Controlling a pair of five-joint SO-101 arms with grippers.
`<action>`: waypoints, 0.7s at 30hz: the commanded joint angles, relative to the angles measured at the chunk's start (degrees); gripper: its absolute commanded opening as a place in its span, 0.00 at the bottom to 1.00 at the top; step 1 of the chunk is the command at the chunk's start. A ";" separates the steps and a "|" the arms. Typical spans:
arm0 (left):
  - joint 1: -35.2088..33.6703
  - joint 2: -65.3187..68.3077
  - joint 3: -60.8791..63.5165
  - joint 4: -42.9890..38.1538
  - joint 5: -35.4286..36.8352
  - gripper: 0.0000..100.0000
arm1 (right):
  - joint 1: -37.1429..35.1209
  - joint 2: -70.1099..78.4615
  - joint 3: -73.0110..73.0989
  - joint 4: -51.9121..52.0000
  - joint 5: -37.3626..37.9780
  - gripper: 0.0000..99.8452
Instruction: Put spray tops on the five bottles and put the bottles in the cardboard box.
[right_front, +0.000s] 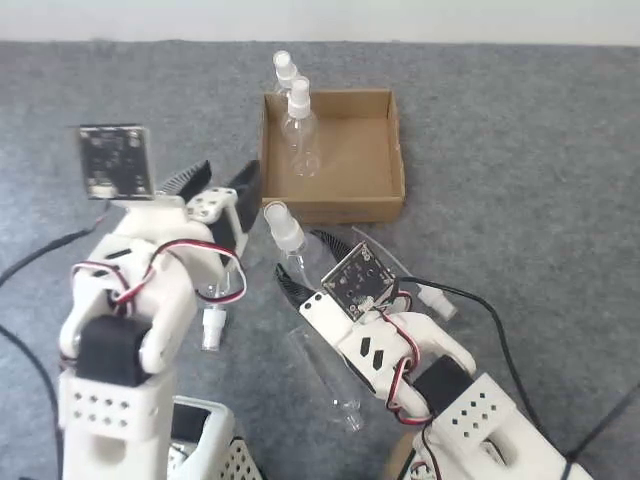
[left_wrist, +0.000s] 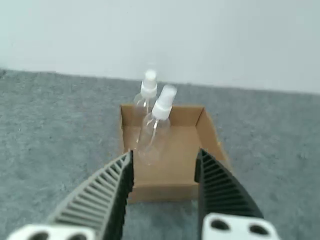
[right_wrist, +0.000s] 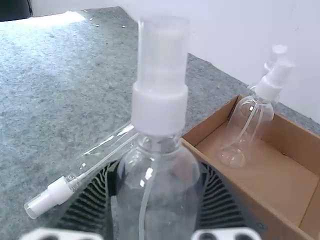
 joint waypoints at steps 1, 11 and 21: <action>0.09 -0.97 3.74 -0.09 -1.93 0.18 | 1.19 -2.24 -1.14 -1.54 0.88 0.04; 7.12 -0.97 13.93 -1.58 -2.02 0.18 | 1.01 -2.24 -1.14 -1.54 0.97 0.04; -8.62 -1.05 14.11 -5.19 1.58 0.18 | 1.19 -2.24 2.29 -1.63 0.97 0.04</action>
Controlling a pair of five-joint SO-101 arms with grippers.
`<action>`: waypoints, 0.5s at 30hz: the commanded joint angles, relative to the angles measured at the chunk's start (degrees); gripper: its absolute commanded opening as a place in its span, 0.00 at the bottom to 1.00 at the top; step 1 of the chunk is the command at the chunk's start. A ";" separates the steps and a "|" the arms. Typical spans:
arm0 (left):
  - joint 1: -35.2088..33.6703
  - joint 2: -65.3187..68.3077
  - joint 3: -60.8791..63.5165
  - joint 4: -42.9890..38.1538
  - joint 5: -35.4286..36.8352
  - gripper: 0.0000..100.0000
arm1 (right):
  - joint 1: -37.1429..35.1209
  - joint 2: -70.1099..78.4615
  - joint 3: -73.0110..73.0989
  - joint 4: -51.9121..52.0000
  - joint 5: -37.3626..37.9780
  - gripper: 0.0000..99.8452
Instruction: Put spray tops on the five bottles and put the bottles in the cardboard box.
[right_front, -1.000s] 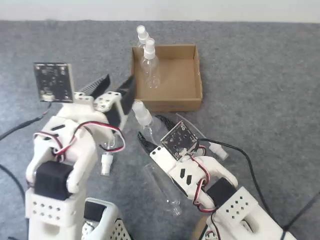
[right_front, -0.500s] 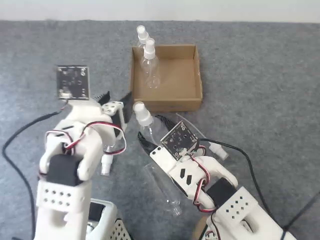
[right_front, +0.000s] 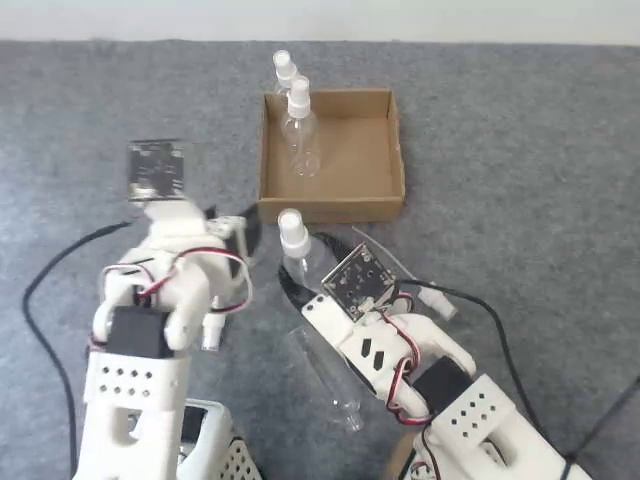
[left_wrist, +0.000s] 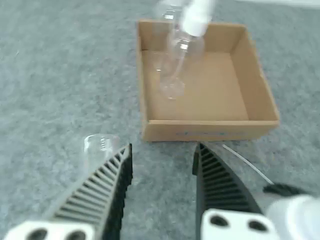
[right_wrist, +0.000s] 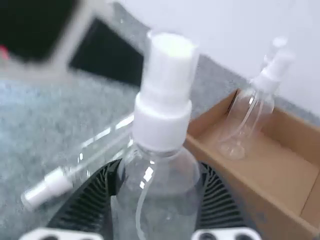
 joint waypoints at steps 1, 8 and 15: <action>-5.89 -1.05 -2.42 -1.85 4.22 0.18 | 0.66 -2.24 0.26 -1.45 0.62 0.04; -10.99 -1.05 -2.33 -3.16 5.89 0.18 | 2.95 -2.15 0.62 -1.45 0.88 0.04; -15.21 -0.97 4.53 -14.86 5.98 0.18 | 11.91 -2.24 1.05 -1.36 0.88 0.04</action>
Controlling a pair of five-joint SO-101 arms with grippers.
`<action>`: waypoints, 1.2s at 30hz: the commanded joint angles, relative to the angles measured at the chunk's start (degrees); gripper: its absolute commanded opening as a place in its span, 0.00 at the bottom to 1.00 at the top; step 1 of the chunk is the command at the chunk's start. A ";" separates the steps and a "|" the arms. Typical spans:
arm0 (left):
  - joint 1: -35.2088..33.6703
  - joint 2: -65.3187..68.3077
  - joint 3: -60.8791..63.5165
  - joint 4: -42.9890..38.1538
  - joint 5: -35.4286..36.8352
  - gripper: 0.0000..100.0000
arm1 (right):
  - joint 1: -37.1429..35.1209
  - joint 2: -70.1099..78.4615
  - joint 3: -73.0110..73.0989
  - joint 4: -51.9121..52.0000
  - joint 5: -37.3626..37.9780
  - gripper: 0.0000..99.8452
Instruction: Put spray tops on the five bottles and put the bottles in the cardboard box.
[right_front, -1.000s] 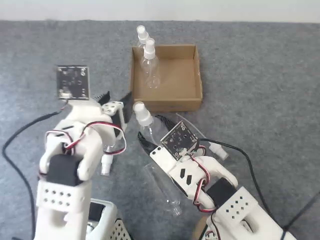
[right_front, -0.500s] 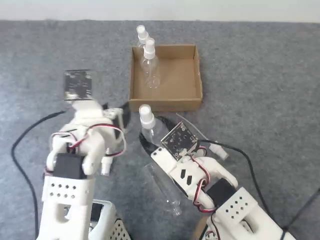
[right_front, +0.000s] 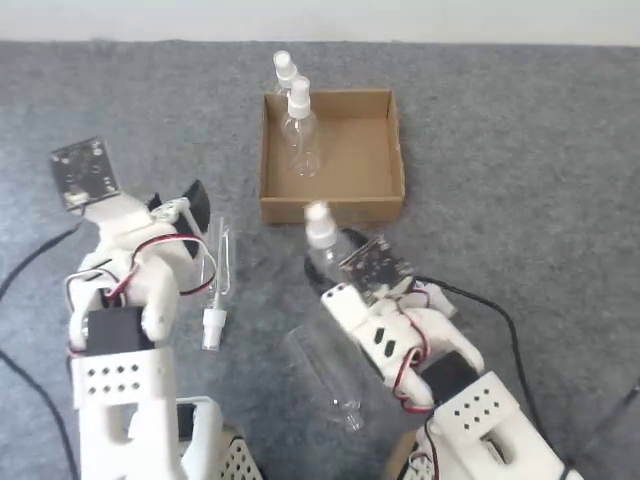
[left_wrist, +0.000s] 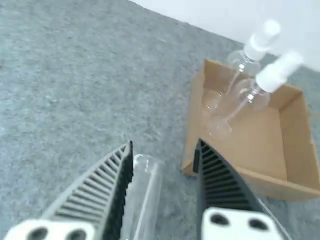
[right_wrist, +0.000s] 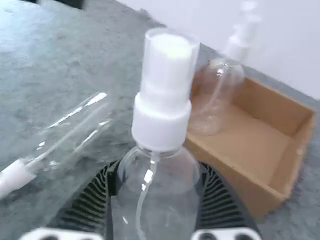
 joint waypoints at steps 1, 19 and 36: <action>-2.64 -0.97 2.33 -7.56 0.88 0.18 | 5.41 -2.24 -0.97 -1.19 0.70 0.04; -14.15 -0.97 3.12 -9.32 0.44 0.18 | 11.82 -2.07 -1.85 -2.95 -8.53 0.04; -20.31 -0.97 13.49 -9.23 -10.02 0.18 | 11.82 -1.71 -12.48 -2.51 -12.92 0.04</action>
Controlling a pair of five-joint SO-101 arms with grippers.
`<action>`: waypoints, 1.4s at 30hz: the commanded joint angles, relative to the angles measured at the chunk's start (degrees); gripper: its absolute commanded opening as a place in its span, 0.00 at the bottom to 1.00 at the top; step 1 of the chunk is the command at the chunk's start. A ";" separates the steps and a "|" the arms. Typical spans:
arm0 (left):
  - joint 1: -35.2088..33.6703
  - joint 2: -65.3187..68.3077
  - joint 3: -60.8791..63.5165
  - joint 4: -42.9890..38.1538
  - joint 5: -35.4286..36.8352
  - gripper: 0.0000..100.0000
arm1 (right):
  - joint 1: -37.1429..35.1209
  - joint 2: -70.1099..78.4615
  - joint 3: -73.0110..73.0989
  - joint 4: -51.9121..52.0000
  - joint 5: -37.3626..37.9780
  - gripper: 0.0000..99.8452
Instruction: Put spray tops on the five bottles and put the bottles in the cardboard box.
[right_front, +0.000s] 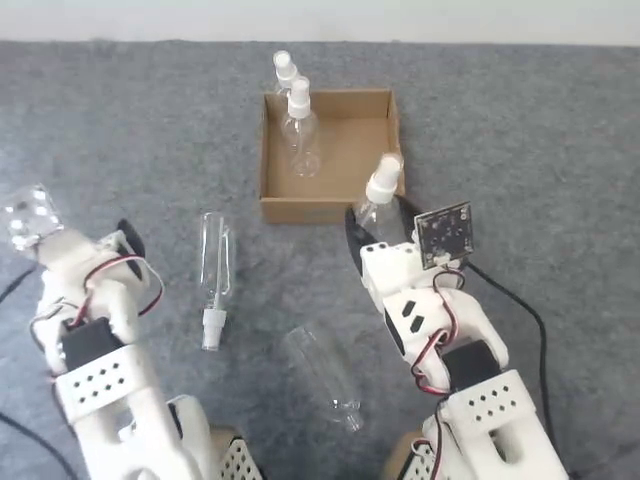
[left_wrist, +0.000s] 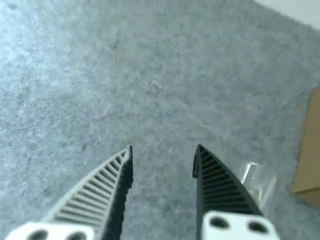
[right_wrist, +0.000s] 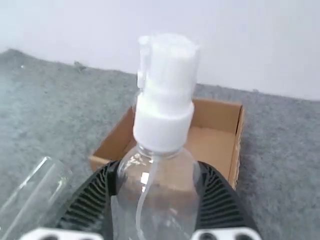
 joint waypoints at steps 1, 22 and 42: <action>0.00 -0.97 1.63 -1.67 -1.32 0.18 | 0.48 -1.36 -8.70 -1.19 -0.44 0.04; 4.40 -0.97 8.48 -4.48 -1.58 0.19 | -5.41 25.71 -35.87 -7.43 -0.44 0.04; 4.66 -0.88 9.45 -4.66 -1.58 0.19 | -5.67 56.57 -35.78 -41.10 -0.44 0.04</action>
